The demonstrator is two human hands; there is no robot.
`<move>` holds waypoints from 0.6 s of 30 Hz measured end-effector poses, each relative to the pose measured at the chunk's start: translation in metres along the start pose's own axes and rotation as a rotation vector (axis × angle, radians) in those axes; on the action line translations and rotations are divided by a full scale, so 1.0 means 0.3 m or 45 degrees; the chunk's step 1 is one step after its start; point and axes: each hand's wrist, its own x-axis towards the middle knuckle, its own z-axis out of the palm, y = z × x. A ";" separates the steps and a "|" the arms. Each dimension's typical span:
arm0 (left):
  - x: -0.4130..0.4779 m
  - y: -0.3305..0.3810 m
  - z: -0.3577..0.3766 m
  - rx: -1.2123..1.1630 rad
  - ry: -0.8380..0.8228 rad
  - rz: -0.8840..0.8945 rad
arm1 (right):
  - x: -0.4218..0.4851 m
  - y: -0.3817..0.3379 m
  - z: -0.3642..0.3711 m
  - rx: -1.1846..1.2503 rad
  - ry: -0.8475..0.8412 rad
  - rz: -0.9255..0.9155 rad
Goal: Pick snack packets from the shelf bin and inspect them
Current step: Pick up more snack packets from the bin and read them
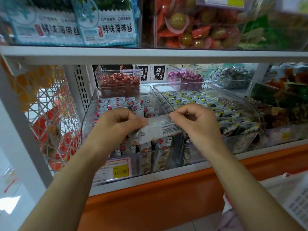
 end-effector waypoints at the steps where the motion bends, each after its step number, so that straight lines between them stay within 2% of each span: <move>1: 0.002 -0.005 -0.005 0.022 0.026 0.009 | 0.000 0.000 0.000 0.005 -0.011 -0.004; 7: 0.002 -0.013 0.004 0.085 0.084 0.104 | 0.002 0.006 0.006 0.013 0.032 0.029; 9: -0.001 -0.009 0.006 0.050 0.030 0.094 | 0.003 0.012 0.010 -0.016 0.092 0.047; 11: -0.003 -0.015 0.003 0.166 -0.044 0.102 | 0.002 0.015 0.010 0.066 0.149 0.079; 13: -0.003 -0.020 0.006 0.286 -0.029 0.147 | 0.003 0.015 0.010 0.184 0.161 0.119; 16: 0.005 -0.026 0.023 0.059 0.077 0.166 | 0.004 0.012 0.002 0.432 0.002 0.161; 18: 0.010 -0.027 0.030 -0.035 0.104 0.153 | 0.006 0.017 -0.005 0.287 -0.096 0.100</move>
